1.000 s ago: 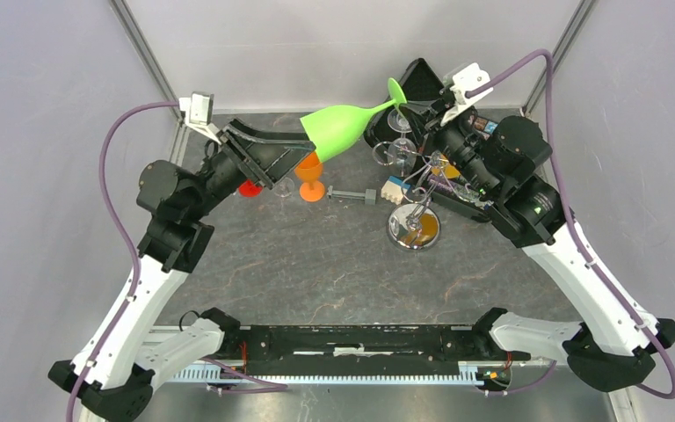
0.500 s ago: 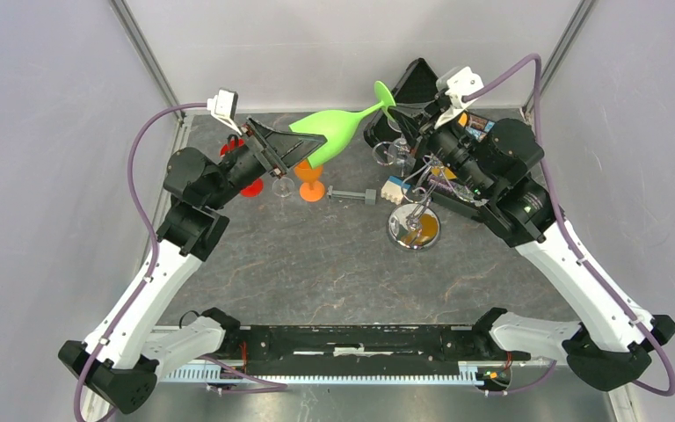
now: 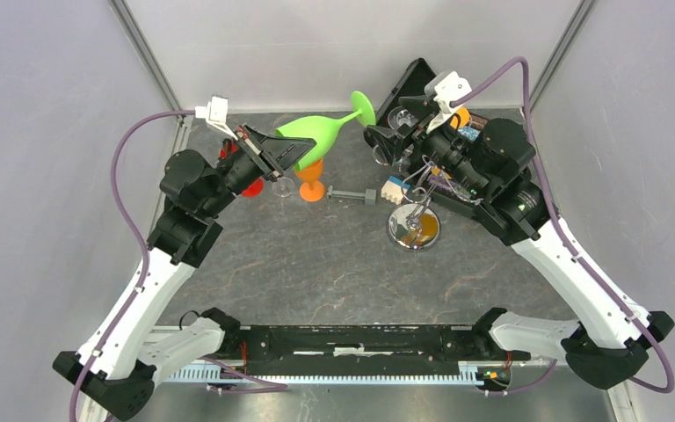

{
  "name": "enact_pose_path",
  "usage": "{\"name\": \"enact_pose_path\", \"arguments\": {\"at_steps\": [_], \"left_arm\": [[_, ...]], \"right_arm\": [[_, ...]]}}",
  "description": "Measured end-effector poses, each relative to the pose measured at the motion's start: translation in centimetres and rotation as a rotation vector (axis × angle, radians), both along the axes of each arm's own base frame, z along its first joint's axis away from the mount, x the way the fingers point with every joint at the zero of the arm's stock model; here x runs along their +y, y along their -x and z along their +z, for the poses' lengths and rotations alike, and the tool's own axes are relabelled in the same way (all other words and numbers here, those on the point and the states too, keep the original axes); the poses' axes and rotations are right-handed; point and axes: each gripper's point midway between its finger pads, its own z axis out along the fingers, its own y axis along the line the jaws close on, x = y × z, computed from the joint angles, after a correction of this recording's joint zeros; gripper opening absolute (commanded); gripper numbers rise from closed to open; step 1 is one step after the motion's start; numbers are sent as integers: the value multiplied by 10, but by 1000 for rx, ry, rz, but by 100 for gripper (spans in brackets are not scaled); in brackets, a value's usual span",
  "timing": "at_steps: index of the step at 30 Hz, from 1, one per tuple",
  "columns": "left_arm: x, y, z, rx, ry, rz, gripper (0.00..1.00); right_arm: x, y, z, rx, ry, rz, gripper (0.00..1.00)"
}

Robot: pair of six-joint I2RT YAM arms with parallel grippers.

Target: Take the wine glass off the wine glass rack

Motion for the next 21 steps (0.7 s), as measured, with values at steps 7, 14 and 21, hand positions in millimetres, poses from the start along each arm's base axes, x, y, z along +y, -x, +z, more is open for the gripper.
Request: {"name": "enact_pose_path", "arguments": {"at_steps": [7,14,21], "left_arm": [[46,-20,-29,17,-285,291,2],[104,-29,-69,108,-625,534,2],[156,-39,-137,304,-981,678,2]], "right_arm": [[-19,8,-1,-26,18,-52,89],[-45,22,6,-63,6,-112,90],[-59,26,2,-66,16,-161,90]]}}
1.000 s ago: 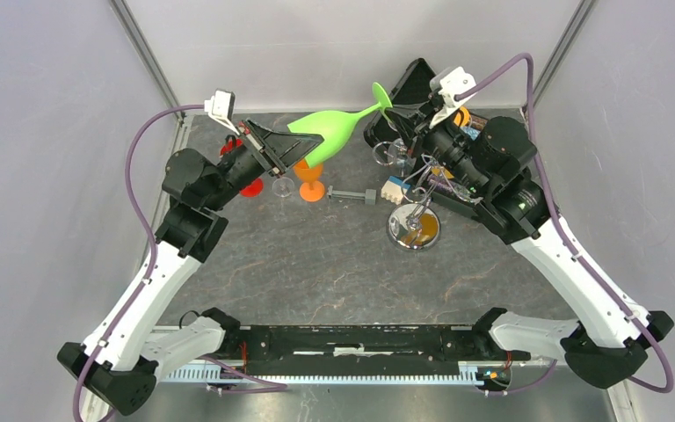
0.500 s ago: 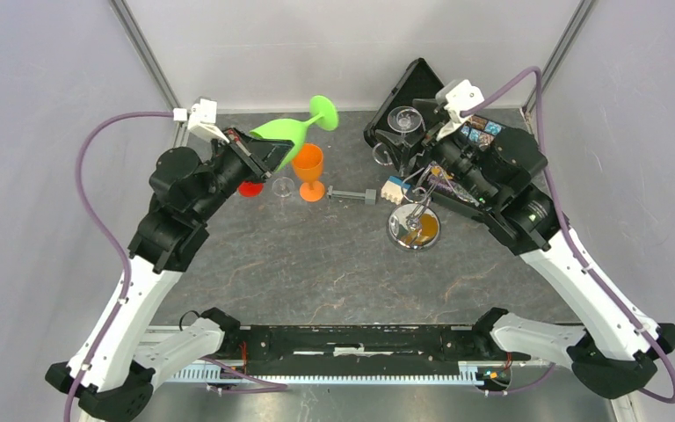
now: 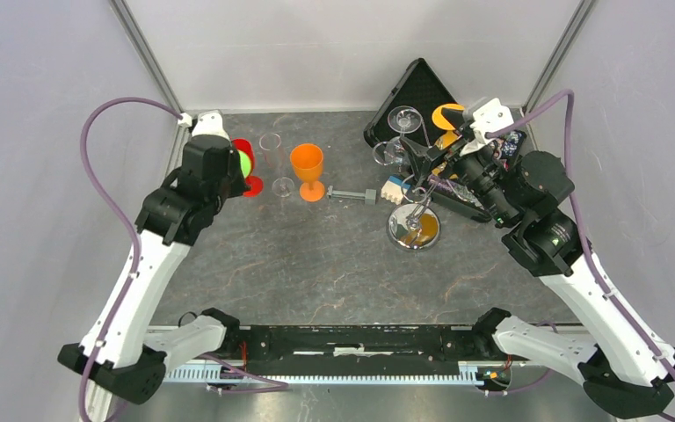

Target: Take the wine glass off the wine glass rack

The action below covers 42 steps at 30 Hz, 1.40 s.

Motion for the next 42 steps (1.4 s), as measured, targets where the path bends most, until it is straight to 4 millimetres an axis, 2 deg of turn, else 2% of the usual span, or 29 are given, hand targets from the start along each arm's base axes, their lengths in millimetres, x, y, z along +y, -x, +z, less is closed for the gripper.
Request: {"name": "enact_pose_path", "arguments": {"at_steps": [5,7,13,19,27,30,34,38,42], "left_arm": [[45,-18,-48,205,-72,116,2],[54,-25,-68,285,-66,135,2],[46,-35,-117,492,-40,76,2],[41,-43,-148,639,-60,46,2],[44,-41,-170,741,-82,49,11],[45,-41,-178,770,-91,46,13],[47,-41,-184,796,-98,45,21],[50,-41,-181,797,-113,52,28],[54,-47,-166,763,-130,70,35]], "right_arm": [[-7,1,-8,11,16,-26,91],[-10,3,-11,12,22,-35,91],[-21,6,-20,15,41,-70,91],[-34,13,-23,5,50,-102,91],[-48,24,-20,-20,42,-125,92],[-51,24,-20,-23,43,-136,92],[-52,22,-25,-15,51,-146,93],[-51,20,-29,-7,58,-150,93],[-50,19,-30,-2,62,-150,93]]}}
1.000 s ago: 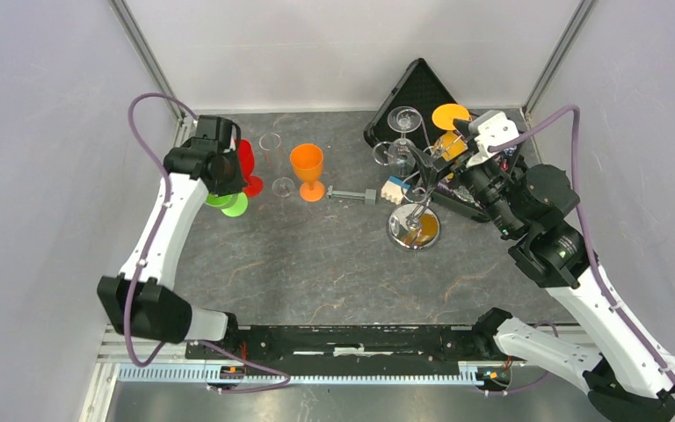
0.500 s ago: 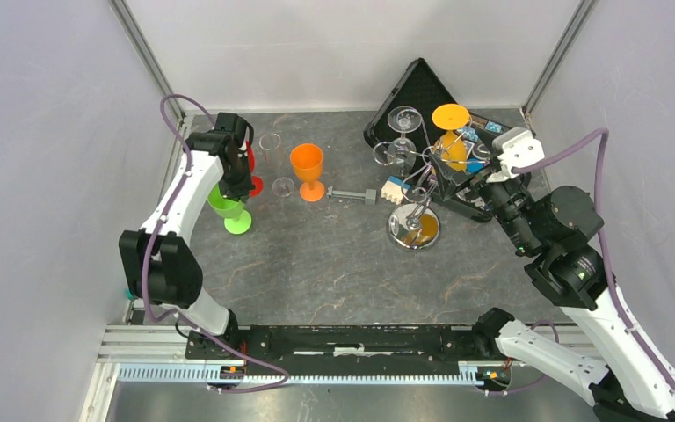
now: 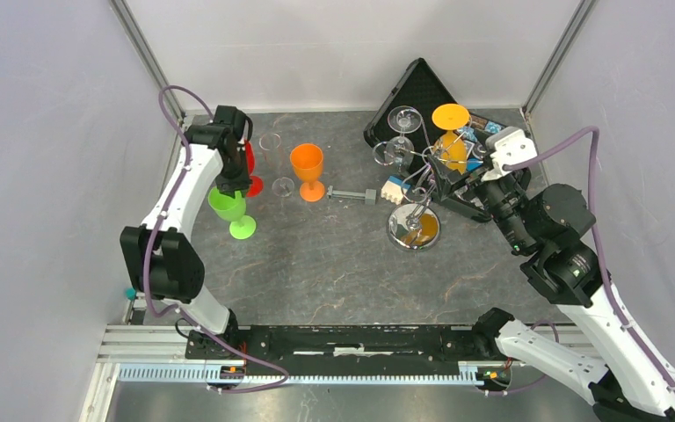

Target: Take the wine glass off the wine glass rack

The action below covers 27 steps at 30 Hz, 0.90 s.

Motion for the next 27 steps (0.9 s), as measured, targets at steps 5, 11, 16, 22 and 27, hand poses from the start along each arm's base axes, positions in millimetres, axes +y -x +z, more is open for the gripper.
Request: {"name": "enact_pose_path", "arguments": {"at_steps": [5,11,16,22,27], "left_arm": [[3,-5,16,-44,-12,5,46],[0,-2,47,-129,17,-8,59],[-11,4,91,-282,93,-42,79],[-41,17,151,-549,267,-172,100],[-75,29,184,-714,448,-311,100]], "right_arm": [[1,-2,-3,10,8,-3,93],[4,-8,-10,40,28,-10,93],[7,-16,-10,70,44,-26,93],[10,-32,-3,122,76,-77,93],[14,-51,-4,169,115,-129,93]]}}
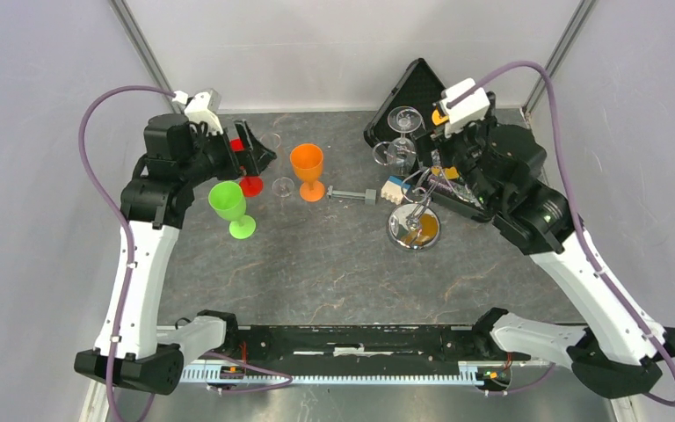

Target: Take the wine glass off the wine glass rack

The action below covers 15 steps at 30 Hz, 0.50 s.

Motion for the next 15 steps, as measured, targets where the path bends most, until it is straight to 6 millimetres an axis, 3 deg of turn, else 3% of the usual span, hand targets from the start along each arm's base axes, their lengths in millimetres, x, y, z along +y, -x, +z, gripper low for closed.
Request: {"name": "enact_pose_path", "arguments": {"at_steps": [4,8,15], "left_arm": [[-31,-7,16,-56,151,-121,100],[-54,-12,18,-56,282,-203,100],[-65,-11,17,-44,353,-249,100]], "right_arm": [[8,-17,-10,42,67,-20,90],[20,-36,-19,81,147,-33,88],[62,-58,-30,122,352,-78,90]]}}
